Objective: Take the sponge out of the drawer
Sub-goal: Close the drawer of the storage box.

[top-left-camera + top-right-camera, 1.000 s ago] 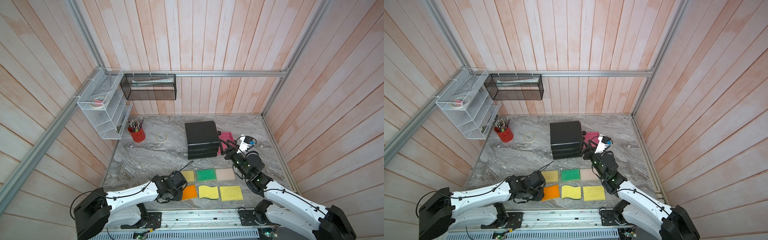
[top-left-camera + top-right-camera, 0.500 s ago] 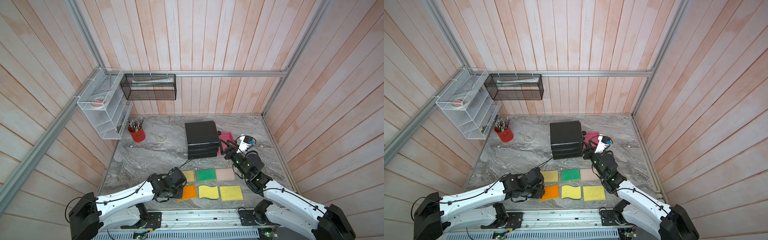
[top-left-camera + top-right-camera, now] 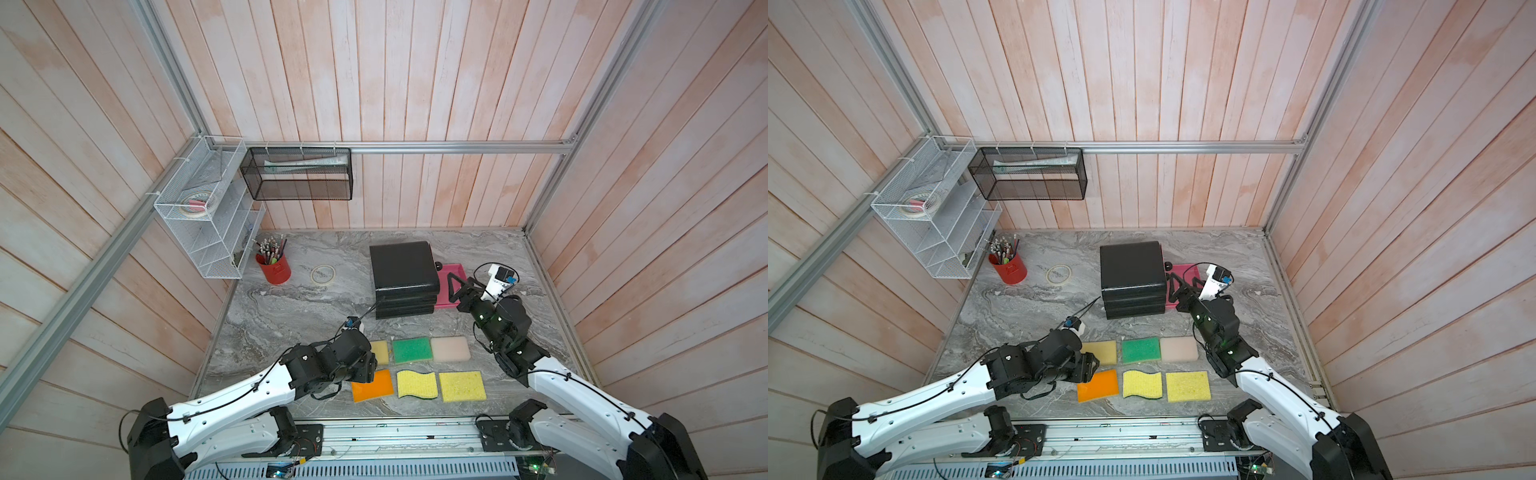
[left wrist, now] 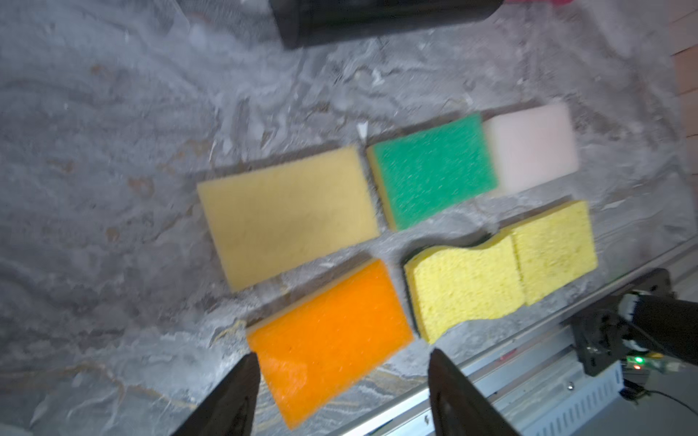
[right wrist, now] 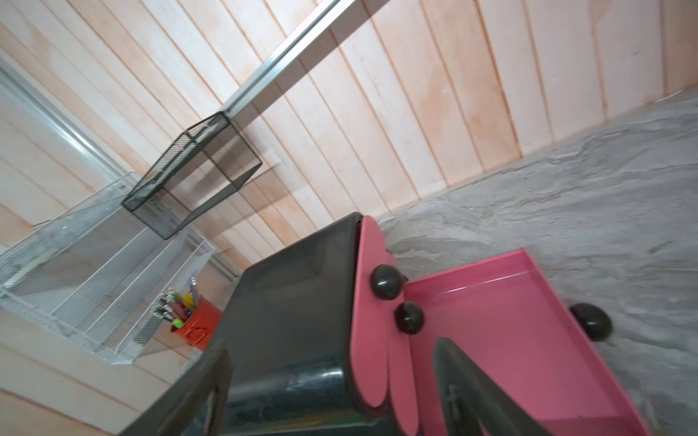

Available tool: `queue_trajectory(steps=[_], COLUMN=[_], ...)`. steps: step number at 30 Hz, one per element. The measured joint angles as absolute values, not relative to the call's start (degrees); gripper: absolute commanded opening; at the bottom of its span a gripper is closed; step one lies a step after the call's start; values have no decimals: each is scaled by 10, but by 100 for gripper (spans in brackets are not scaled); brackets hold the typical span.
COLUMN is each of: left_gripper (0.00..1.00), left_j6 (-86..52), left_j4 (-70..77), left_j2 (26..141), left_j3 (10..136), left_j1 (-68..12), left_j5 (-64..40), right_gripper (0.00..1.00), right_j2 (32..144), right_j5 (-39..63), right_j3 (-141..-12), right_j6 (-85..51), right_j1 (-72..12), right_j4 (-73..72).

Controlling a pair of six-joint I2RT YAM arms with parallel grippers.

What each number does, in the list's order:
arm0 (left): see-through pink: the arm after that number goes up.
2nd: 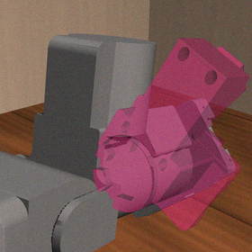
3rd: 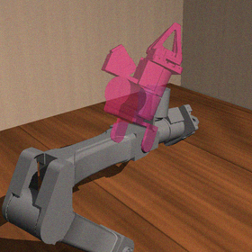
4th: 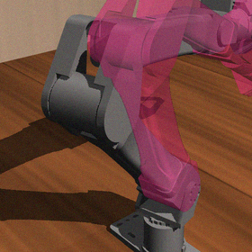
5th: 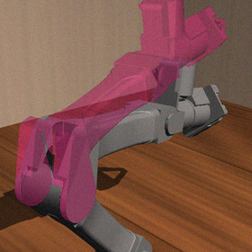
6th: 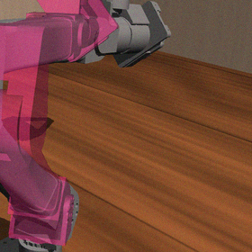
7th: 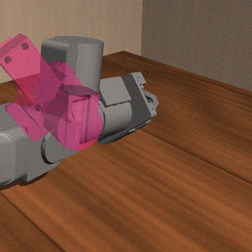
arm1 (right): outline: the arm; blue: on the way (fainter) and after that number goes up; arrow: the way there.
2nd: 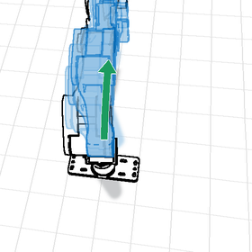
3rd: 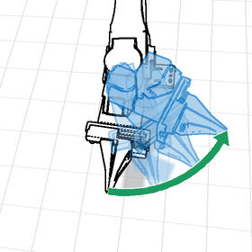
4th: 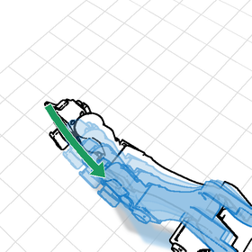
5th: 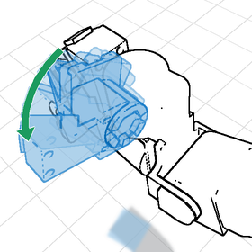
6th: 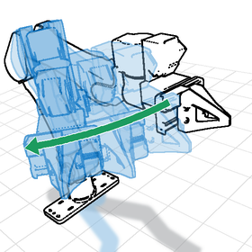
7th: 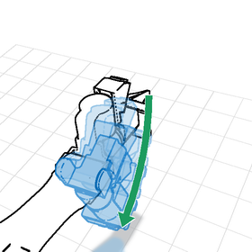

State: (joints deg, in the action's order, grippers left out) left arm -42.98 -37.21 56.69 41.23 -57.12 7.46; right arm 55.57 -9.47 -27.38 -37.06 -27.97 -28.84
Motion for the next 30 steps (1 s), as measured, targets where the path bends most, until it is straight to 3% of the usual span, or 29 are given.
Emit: queue_trajectory(steps=[19,30], left_gripper=[100,100], left_j6=[-319,-284], left_j4=[-11,193], left_j2=[470,645], left_j3=[345,329], left_j1=[-403,-245], left_j5=[129,-28], right_gripper=[96,95], right_j2=[592,682], right_j5=[-34,45], right_j3=[-344,-352], right_j6=[-357,-341], right_j1=[-50,-8], right_j4=[-136,-108])
